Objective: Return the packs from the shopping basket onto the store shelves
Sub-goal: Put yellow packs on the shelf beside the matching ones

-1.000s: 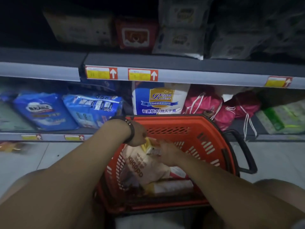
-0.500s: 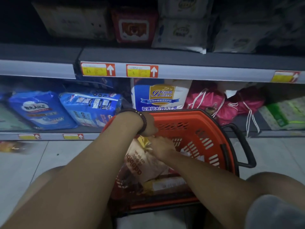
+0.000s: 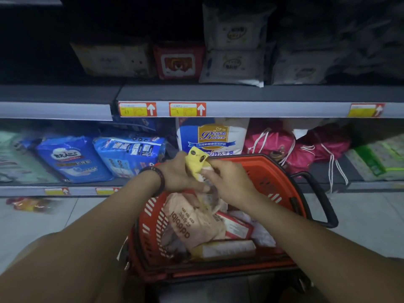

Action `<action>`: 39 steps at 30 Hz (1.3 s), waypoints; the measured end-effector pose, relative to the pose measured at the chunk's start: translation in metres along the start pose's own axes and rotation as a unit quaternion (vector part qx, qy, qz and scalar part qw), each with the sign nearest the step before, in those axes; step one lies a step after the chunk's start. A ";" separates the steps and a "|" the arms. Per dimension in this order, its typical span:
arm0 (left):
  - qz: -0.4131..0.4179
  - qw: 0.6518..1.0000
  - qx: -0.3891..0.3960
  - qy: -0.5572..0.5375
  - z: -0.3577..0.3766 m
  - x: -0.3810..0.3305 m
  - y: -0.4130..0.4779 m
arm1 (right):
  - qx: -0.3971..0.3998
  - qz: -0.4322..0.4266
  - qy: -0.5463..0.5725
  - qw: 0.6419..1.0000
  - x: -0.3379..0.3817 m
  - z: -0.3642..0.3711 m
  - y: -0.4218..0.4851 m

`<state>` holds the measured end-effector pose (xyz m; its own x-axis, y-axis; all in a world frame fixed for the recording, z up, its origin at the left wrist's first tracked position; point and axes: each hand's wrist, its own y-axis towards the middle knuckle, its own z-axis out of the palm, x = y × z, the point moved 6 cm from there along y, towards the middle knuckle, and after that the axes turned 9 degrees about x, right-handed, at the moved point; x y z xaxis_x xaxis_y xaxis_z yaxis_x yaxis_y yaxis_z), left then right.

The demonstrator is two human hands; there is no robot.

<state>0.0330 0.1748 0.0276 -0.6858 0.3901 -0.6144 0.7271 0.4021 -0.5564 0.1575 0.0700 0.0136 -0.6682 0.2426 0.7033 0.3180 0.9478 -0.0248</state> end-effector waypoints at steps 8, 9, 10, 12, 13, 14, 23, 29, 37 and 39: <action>0.045 0.986 -0.078 -0.137 -0.014 -0.002 -0.021 | 0.081 0.045 0.034 0.995 -0.024 -0.002 -0.029; 0.041 0.985 -0.082 -0.148 -0.017 0.000 -0.022 | 0.151 0.080 -0.022 0.985 -0.042 0.012 -0.035; 0.034 0.984 -0.085 -0.151 -0.019 0.004 -0.022 | 0.237 0.110 -0.070 0.963 -0.063 0.029 -0.043; 0.017 0.984 -0.081 -0.157 -0.020 0.012 -0.022 | 0.401 0.153 -0.117 0.896 -0.095 0.064 -0.068; 0.012 0.981 -0.069 -0.178 -0.019 0.016 -0.021 | 0.457 0.169 -0.120 0.865 -0.104 0.076 -0.080; 0.013 0.976 -0.053 -0.211 -0.017 0.020 -0.019 | 0.488 0.178 -0.118 0.846 -0.112 0.084 -0.089; 0.097 0.958 0.051 -0.267 -0.022 0.020 -0.021 | 0.530 0.230 -0.067 0.814 -0.114 0.104 -0.082; 0.122 0.972 -0.003 -0.200 -0.034 0.017 -0.022 | 0.531 0.222 -0.104 0.811 -0.100 0.071 -0.076; 0.162 0.931 -0.134 -0.297 -0.047 0.007 -0.040 | 0.290 0.230 0.281 0.885 -0.052 -0.061 -0.069; 0.172 0.919 -0.156 -0.317 -0.047 0.003 -0.044 | 0.207 0.240 0.443 0.838 -0.049 -0.079 -0.069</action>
<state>-0.0027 0.1968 0.0765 -0.1889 0.0166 -0.9819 0.7855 0.6026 -0.1409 0.2211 -0.0240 0.0367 0.2914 0.5413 0.7888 0.0244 0.8201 -0.5717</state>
